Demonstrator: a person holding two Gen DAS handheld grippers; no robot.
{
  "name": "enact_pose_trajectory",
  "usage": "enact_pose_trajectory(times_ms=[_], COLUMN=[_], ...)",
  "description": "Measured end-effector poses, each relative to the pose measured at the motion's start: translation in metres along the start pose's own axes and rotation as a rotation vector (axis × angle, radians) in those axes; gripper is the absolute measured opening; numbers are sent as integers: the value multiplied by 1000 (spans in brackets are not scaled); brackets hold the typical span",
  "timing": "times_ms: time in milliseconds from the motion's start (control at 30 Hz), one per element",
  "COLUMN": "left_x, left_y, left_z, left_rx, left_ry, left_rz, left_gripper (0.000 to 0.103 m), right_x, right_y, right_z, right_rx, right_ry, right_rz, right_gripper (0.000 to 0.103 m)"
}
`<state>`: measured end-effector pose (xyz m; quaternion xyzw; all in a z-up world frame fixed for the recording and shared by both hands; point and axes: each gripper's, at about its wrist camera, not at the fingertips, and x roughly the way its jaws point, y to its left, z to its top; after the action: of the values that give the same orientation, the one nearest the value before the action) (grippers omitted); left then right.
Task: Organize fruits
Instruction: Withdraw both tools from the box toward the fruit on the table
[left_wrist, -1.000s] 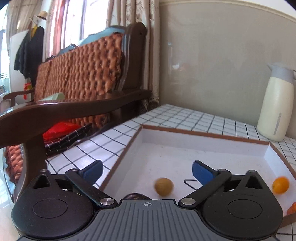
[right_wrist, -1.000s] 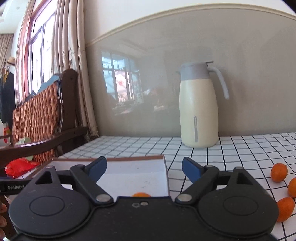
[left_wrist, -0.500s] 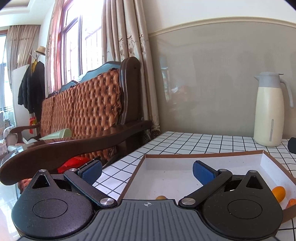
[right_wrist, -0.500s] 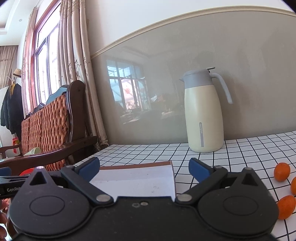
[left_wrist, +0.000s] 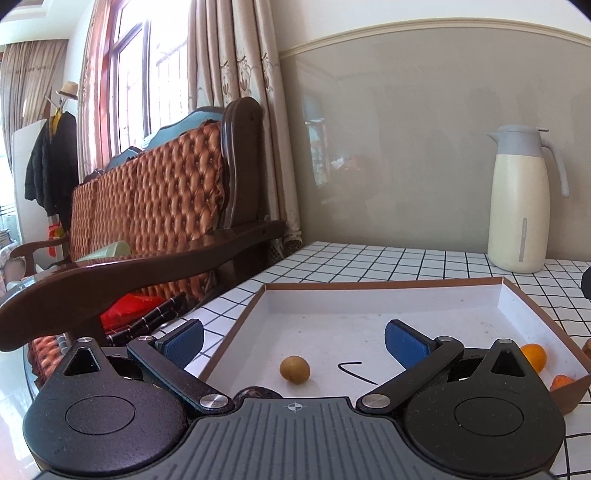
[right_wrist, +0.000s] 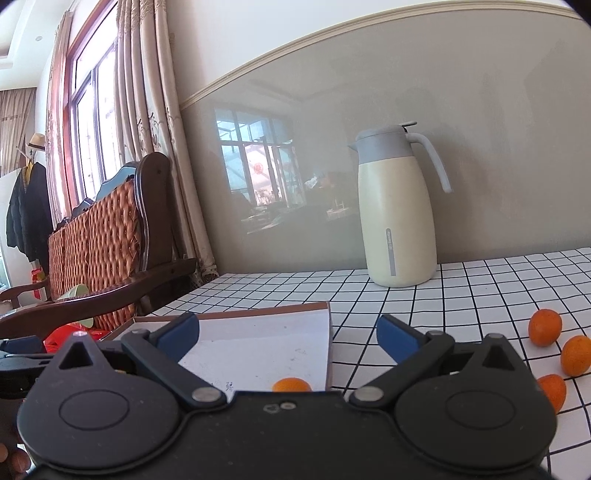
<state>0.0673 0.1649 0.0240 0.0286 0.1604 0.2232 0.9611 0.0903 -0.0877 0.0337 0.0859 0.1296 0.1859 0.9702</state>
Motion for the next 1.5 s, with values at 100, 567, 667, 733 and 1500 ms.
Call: enact_pose_trajectory(times_ms=[100, 567, 667, 733, 1500], left_x=[-2, -34, -43, -49, -84], left_y=[-9, -50, -60, -67, -157], left_z=[-3, -11, -14, -16, -20], left_rx=[13, 50, 56, 64, 146], left_ry=[8, 11, 9, 5, -32], left_rz=[-13, -104, -132, -154, -430], left_gripper=[103, 103, 103, 103, 103], right_x=[-4, -39, -47, -53, -93], right_y=[-8, -37, -46, -52, -117], right_z=[-1, -4, -4, -4, -11], right_rx=[25, -5, -17, -32, 3], right_ry=[23, 68, 81, 84, 111], right_rz=[13, -23, -46, -66, -260], right_gripper=[97, 97, 97, 97, 87])
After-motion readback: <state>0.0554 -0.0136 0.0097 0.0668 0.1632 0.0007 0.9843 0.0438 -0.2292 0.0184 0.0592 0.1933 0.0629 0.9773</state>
